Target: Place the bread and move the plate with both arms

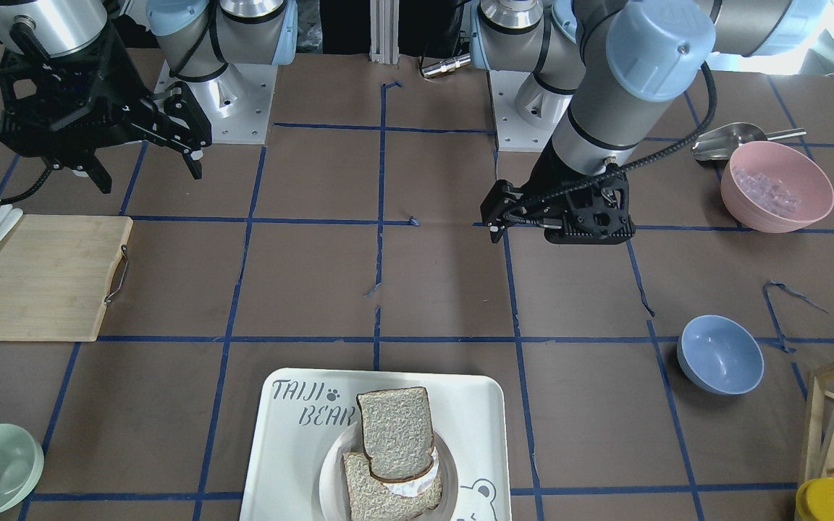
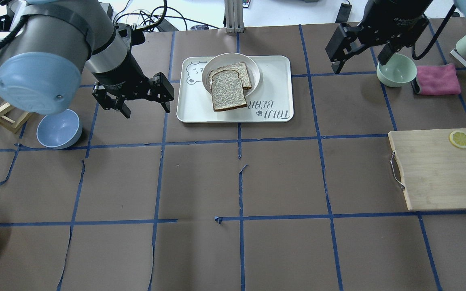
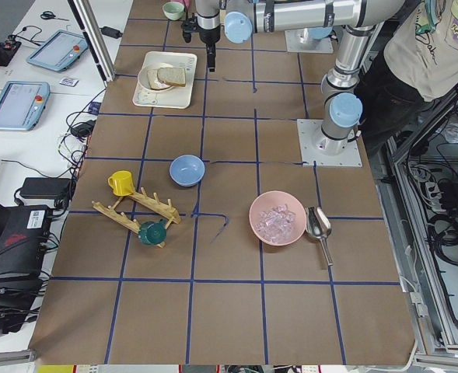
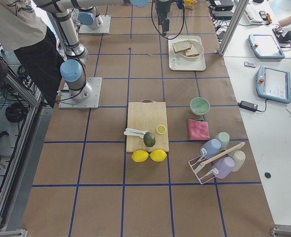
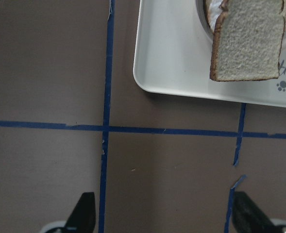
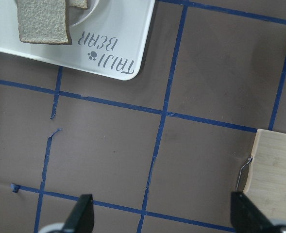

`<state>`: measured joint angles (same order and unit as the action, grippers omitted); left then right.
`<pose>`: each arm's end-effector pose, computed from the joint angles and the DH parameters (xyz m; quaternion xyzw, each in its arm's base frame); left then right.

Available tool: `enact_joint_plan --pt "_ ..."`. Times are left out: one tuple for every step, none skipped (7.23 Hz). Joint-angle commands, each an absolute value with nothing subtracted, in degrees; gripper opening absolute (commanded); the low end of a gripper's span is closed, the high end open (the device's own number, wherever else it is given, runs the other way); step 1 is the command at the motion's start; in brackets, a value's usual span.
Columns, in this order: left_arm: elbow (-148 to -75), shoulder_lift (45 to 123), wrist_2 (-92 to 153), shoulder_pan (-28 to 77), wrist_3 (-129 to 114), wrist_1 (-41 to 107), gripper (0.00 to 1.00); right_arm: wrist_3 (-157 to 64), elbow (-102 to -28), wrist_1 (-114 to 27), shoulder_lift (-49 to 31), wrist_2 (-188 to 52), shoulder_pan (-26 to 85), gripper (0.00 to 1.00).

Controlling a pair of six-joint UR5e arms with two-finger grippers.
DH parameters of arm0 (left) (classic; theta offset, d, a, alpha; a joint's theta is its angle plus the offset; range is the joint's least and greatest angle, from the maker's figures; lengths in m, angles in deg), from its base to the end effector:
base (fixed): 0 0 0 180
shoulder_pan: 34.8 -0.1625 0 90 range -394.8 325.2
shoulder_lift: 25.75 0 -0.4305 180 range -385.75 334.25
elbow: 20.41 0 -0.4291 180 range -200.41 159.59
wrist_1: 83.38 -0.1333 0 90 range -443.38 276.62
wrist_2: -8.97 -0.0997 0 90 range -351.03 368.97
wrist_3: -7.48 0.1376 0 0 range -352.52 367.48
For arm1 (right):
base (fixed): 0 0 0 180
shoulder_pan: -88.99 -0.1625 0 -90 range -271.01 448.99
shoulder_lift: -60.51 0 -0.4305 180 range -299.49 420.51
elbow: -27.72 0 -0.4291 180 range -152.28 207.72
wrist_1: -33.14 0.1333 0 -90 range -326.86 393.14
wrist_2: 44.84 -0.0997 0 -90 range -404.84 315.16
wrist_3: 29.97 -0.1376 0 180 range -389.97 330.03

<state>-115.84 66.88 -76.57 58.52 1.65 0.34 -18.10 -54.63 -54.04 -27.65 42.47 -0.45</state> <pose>-0.1750 -0.5308 0.3922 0.0225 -0.9989 -0.0186 0.0375 0.1344 -0.5488 0.5042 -0.0991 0.9945 -0.0285 0.0205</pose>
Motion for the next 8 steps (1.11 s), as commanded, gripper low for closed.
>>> enact_joint_plan --pt "-115.9 61.6 -77.2 59.5 1.8 6.5 1.00 -18.2 -54.6 -54.0 -27.6 42.4 -0.5 1.00" --pt "-116.3 60.5 -77.4 59.5 1.9 6.7 1.00 -18.2 -54.6 -54.0 -27.6 42.4 -0.5 1.00" --pt "-116.5 60.0 -77.3 59.5 1.9 6.7 1.00 -18.2 -54.6 -54.0 -27.6 42.4 -0.5 1.00" --pt "-116.4 59.7 -77.3 59.5 1.9 6.7 1.00 -18.2 -54.6 -54.0 -27.6 42.4 -0.4 1.00" --pt "-116.6 58.7 -77.4 59.6 1.9 6.7 1.00 -18.2 -54.6 -54.0 -27.6 42.4 -0.5 1.00" --pt "-116.8 58.5 -78.2 59.5 2.5 5.7 1.00 -18.2 -54.6 -54.0 -27.6 42.4 -0.4 1.00" --pt "-116.6 59.0 -81.1 59.5 2.6 3.6 1.00 -18.2 -54.6 -54.0 -27.6 42.4 -0.5 1.00" --pt "-116.6 59.2 -81.6 59.2 2.6 1.7 1.00 -18.2 -54.6 -54.0 -27.6 42.4 -0.5 1.00"
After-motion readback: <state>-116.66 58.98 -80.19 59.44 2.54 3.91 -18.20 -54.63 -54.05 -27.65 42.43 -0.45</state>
